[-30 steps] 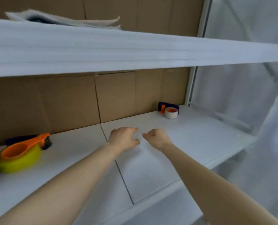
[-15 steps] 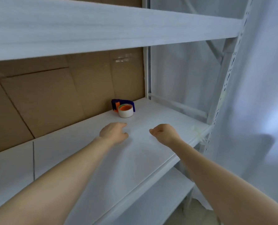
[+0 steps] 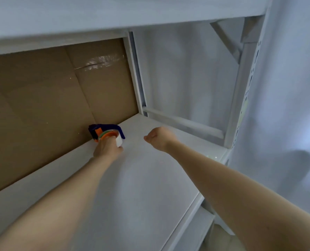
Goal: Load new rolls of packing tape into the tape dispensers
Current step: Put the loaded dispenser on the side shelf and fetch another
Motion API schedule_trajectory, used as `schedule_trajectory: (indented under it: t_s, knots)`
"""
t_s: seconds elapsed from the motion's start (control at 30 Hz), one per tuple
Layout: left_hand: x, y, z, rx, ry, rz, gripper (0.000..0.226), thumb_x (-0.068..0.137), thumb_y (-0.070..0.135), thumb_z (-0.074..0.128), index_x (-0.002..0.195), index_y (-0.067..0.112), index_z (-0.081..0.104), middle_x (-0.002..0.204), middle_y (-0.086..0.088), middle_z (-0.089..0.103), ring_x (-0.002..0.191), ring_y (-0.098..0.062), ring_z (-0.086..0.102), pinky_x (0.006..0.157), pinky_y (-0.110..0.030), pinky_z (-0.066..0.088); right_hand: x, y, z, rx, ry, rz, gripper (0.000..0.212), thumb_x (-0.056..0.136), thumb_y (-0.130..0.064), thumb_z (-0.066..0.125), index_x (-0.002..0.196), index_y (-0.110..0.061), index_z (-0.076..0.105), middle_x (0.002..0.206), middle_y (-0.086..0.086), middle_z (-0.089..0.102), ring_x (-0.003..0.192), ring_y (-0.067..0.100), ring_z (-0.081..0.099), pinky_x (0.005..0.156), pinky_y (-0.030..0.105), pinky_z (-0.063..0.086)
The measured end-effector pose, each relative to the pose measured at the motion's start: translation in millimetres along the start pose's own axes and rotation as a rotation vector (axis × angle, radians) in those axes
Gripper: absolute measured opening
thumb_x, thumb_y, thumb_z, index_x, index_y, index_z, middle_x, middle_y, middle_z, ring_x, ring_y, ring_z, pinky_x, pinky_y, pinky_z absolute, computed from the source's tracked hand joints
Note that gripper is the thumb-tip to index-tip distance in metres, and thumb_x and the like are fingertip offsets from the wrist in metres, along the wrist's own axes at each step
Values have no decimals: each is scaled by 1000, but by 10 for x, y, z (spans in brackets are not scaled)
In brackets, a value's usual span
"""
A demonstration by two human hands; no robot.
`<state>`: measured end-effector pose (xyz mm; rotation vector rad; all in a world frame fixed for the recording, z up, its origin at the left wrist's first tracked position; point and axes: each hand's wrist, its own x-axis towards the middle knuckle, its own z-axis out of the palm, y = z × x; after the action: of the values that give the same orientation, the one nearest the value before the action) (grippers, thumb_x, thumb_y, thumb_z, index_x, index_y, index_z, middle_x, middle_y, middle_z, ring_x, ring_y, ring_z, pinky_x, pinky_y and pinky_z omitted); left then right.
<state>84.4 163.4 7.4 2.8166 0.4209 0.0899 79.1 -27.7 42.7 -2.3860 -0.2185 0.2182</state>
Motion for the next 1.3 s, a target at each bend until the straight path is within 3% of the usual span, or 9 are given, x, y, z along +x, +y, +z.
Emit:
schedule_trajectory:
  t_s: [0.2,0.4,0.53,0.77,0.9,1.03,1.13,1.2,1.3]
  knots:
    - [463,109,92,101,-6,-25,49,92,29,57,133,4,47,134,-14,52,123,-32,49,100,-37,44,383,66,-93,101,-42,-2,38,96,-34,48,113,-4,63,115,13,64,105,27,60,93,34,48]
    - [784,174,263,198,-64,-180,56,97,35,46,143,6,33,147,-12,37,135,-28,36,108,-32,31,711,164,-110,145,-142,-46,38,94,-30,50,108,2,65,110,19,67,101,30,63,95,40,50]
    - [836,175,322,24,-84,-280,65,95,23,53,149,6,21,155,-13,24,142,-29,23,116,-34,21,933,322,-167,147,-207,-84,38,93,-28,52,107,5,64,109,21,67,102,31,63,96,42,49]
    - [253,634,469,-194,-115,-101,55,87,8,60,139,10,43,148,-10,33,133,-27,38,108,-28,32,1212,594,-230,145,-311,-172,37,94,-25,52,124,-4,56,126,15,59,114,28,57,103,39,43]
    - [-166,1024,508,-236,-127,-33,48,87,7,62,134,11,51,141,-7,45,130,-23,43,100,-18,34,1140,684,-247,143,-275,-269,53,96,-35,46,144,-13,34,139,14,48,124,30,49,101,32,38]
    - [-495,1219,511,-195,-109,-11,41,87,6,59,128,11,57,133,-6,54,126,-20,45,91,-10,31,973,775,-273,176,-355,-343,51,97,-30,45,145,-17,32,135,14,51,119,29,53,94,30,42]
    - [-659,1255,478,-149,-95,-21,35,83,13,64,117,18,66,121,1,63,117,-17,52,95,-21,41,869,852,-290,182,-372,-348,48,96,-26,47,141,-13,38,131,13,56,115,28,56,97,33,45]
    - [-732,1299,478,-28,-57,-20,23,77,32,69,98,22,69,98,6,65,98,-17,58,80,-30,48,786,897,-321,156,-355,-364,45,96,-26,47,139,-12,41,126,11,60,111,27,58,95,34,48]
    - [-810,1417,488,179,5,35,28,74,46,68,90,25,59,83,10,58,80,-16,55,73,-27,32,661,921,-351,94,-319,-381,43,96,-25,47,136,-12,44,119,10,64,106,26,60,90,32,48]
